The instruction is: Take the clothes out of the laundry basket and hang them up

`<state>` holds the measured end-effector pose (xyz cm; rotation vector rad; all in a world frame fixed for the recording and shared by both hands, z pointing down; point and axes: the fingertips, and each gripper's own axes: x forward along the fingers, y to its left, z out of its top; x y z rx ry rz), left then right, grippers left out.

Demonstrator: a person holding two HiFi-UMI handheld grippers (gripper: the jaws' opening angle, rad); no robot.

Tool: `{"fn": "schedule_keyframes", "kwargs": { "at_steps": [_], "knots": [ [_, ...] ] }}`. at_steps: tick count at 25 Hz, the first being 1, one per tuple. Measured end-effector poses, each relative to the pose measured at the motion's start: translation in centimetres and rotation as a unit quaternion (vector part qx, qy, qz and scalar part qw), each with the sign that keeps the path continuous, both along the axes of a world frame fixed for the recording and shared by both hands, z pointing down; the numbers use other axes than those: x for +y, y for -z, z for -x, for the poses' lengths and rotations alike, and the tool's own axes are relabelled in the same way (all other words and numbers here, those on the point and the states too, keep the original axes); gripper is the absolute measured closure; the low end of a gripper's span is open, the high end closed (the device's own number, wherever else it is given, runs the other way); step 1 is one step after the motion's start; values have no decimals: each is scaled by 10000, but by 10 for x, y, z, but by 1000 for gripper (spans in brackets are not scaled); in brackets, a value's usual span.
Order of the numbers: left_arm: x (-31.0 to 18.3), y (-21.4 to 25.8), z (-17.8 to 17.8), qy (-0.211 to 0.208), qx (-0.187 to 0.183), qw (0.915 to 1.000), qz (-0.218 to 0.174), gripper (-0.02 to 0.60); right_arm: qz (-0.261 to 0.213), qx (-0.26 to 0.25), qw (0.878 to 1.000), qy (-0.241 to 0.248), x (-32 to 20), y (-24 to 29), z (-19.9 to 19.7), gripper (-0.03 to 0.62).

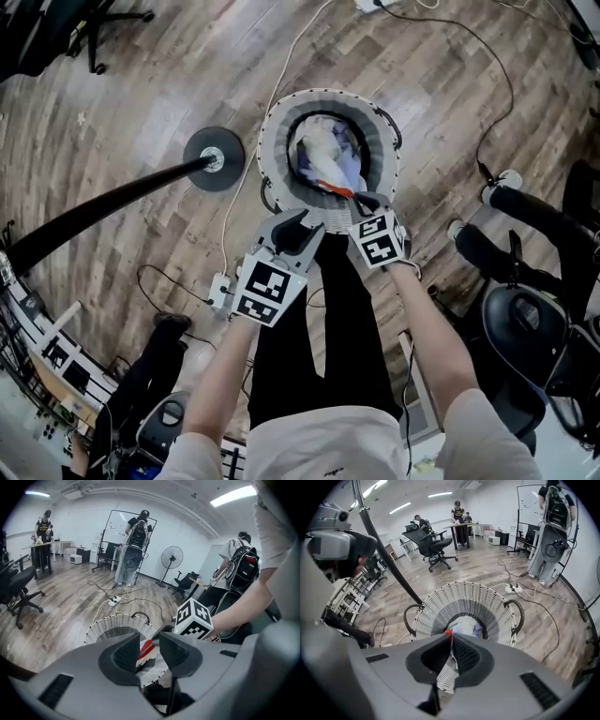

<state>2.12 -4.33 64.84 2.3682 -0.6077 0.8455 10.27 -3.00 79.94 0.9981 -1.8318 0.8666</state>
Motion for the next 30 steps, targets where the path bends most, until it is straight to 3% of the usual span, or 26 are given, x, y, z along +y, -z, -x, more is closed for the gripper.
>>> {"fn": "schedule_keyframes", "kwargs": {
  "at_steps": [10, 30],
  "knots": [
    [10, 23, -5, 70, 61, 9998, -166, 448, -630, -306, 9974, 140, -12, 99, 18, 574],
    [12, 90, -22, -29, -264, 9962, -832, 448, -1642, -566, 9840, 408, -16, 288, -4, 574]
  ]
}}
